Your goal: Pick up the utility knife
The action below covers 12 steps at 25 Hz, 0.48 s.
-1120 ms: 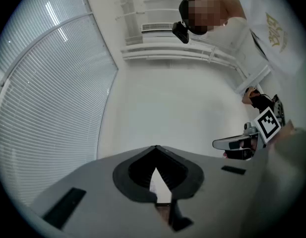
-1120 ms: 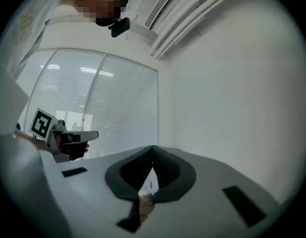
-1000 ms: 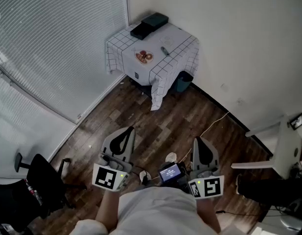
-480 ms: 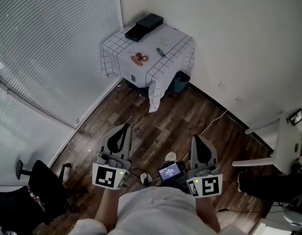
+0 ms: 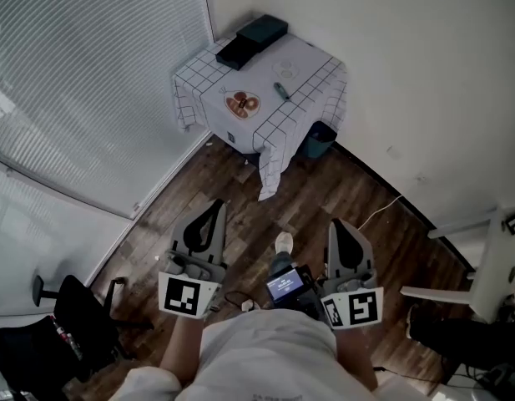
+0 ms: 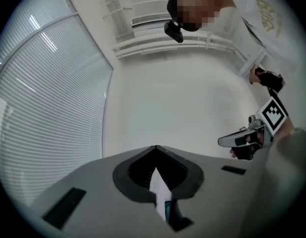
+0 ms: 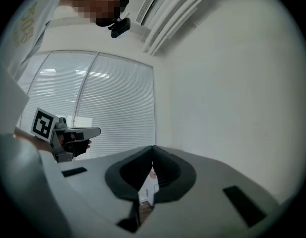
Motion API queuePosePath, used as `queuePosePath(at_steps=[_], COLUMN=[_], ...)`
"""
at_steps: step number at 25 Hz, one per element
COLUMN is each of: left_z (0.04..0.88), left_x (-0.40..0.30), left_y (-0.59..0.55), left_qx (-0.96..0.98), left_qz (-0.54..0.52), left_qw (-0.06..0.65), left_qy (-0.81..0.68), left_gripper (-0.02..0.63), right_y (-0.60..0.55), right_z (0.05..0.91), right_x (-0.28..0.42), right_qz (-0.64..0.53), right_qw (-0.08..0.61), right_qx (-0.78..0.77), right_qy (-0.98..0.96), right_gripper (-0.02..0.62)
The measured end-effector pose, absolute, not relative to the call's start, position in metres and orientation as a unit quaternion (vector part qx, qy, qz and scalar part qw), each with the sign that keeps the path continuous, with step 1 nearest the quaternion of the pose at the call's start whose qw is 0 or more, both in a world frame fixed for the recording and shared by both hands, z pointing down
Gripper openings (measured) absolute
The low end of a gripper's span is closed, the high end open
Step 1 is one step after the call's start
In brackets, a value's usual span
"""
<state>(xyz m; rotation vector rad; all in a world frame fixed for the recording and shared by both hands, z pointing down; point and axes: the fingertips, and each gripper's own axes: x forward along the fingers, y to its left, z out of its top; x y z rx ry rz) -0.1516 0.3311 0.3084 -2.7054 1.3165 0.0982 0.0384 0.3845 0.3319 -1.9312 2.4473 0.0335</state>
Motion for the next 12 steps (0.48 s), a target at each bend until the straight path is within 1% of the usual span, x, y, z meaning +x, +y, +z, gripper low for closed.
queuePosePath(at_steps=[8, 12], left_z=[0.289, 0.282], left_x=[-0.124, -0.108], left_y=[0.198, 0.152], left_qx=[-0.871, -0.863], left_qz=[0.028, 0.019], left_qw=[0.095, 0.111], left_qy=[0.481, 0.493], left_gripper=[0.006, 0.006], right_y=[0.245, 0.192], right_z=[0.318, 0.316], right_x=[0.084, 0.109], right_qz=[0.022, 0.021], right_qw=[-0.004, -0.011], right_qx=[-0.587, -0.572], right_qy=[0.809, 0.82], right_gripper=[0.006, 0.006])
